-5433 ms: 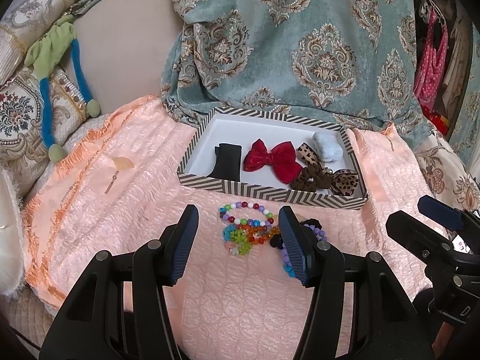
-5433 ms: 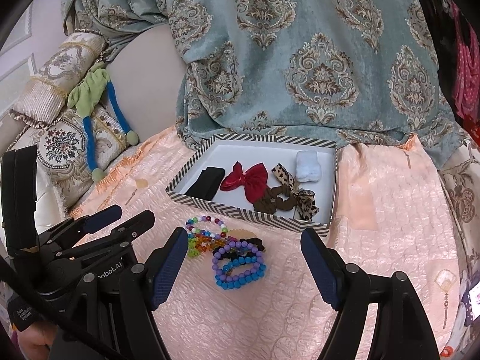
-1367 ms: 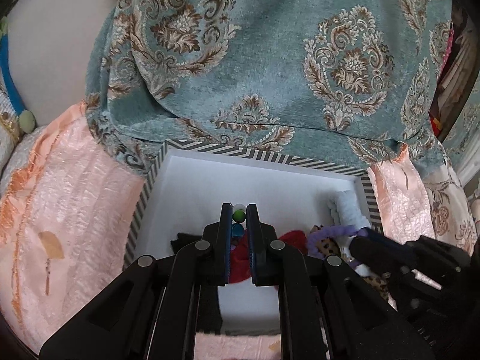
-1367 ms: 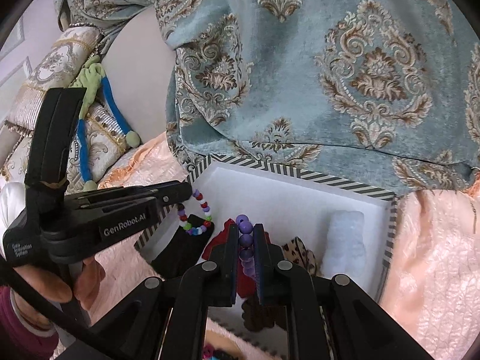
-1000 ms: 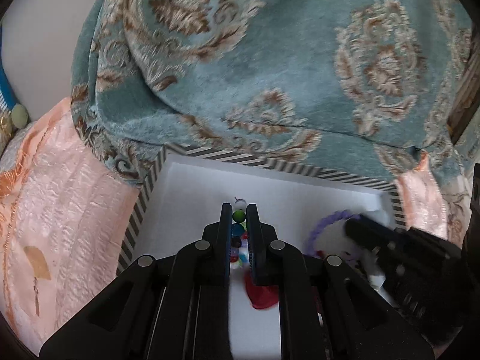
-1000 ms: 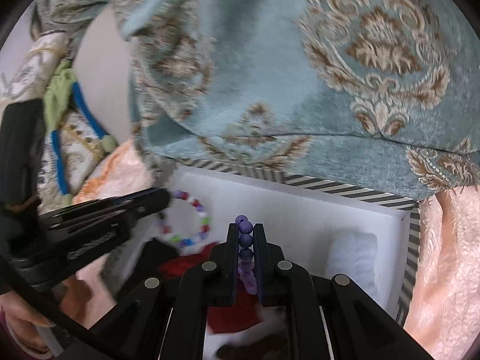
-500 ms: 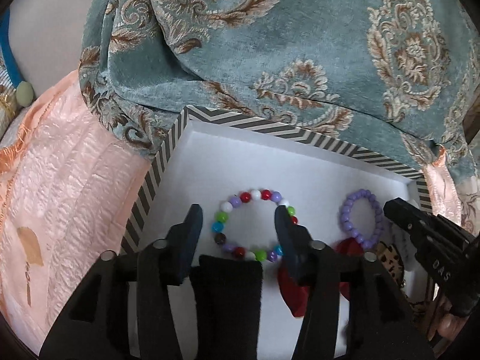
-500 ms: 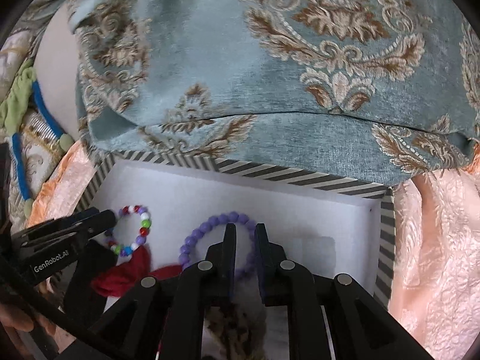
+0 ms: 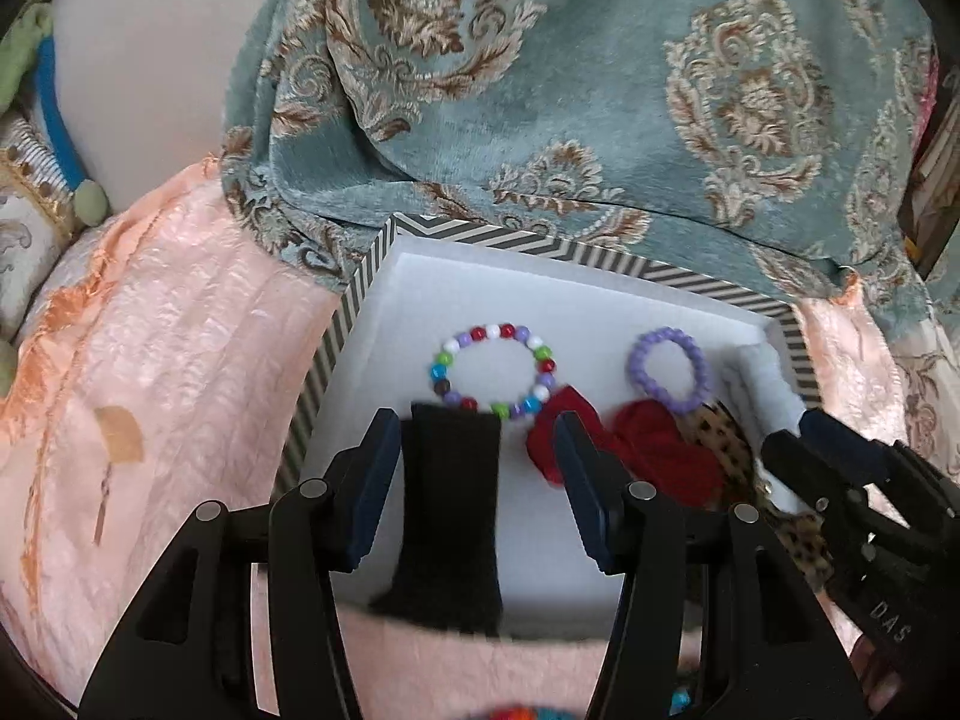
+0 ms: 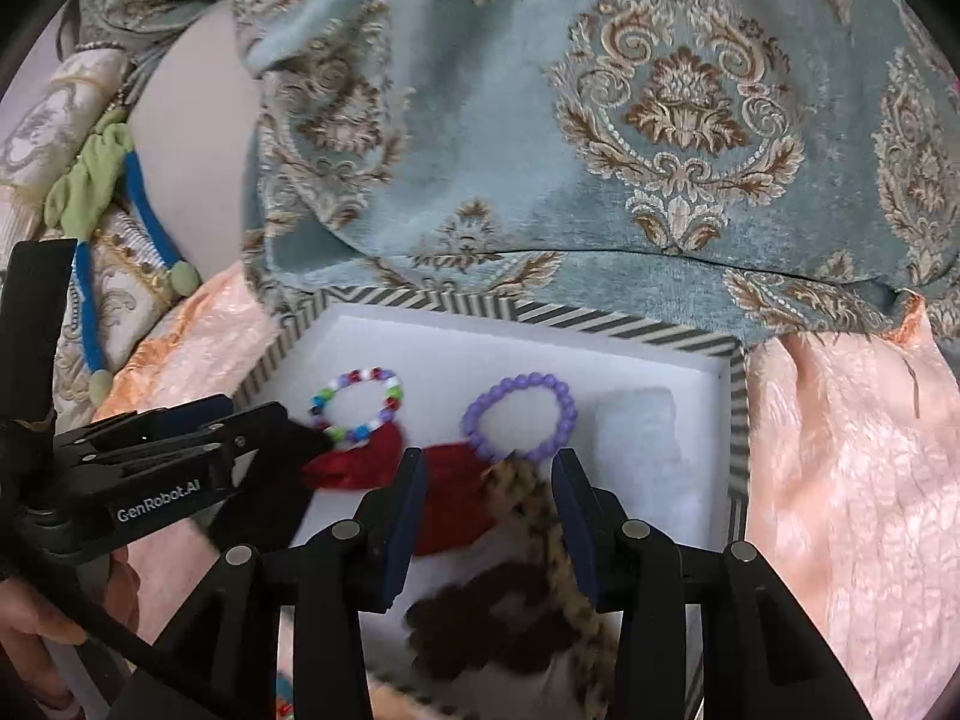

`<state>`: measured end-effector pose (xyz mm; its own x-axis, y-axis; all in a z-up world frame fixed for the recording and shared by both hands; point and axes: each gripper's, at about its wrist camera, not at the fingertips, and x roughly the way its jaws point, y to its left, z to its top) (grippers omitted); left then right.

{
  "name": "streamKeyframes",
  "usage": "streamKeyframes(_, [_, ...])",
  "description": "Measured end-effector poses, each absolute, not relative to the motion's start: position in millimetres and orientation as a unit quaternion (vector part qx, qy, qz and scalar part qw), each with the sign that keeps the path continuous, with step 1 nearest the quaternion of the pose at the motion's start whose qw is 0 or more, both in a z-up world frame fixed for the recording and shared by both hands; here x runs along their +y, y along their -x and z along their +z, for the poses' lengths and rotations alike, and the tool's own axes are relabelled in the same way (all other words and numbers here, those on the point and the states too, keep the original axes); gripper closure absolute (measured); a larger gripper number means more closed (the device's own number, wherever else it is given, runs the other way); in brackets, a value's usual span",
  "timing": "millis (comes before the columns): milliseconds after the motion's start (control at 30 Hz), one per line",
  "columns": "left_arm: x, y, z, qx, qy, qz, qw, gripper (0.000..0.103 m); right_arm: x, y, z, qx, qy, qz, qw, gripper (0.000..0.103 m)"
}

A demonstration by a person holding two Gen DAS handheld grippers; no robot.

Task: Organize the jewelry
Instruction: 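Move both tools back over the remaining bracelet pile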

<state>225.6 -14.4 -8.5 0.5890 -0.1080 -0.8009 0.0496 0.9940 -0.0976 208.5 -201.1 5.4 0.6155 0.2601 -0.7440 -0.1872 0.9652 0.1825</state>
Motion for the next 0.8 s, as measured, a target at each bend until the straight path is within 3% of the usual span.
streamKeyframes(800, [-12.0,-76.9,21.0,0.407,0.012,-0.023,0.913,0.050,-187.7,-64.3,34.5,0.418,-0.038,0.141,0.897,0.059])
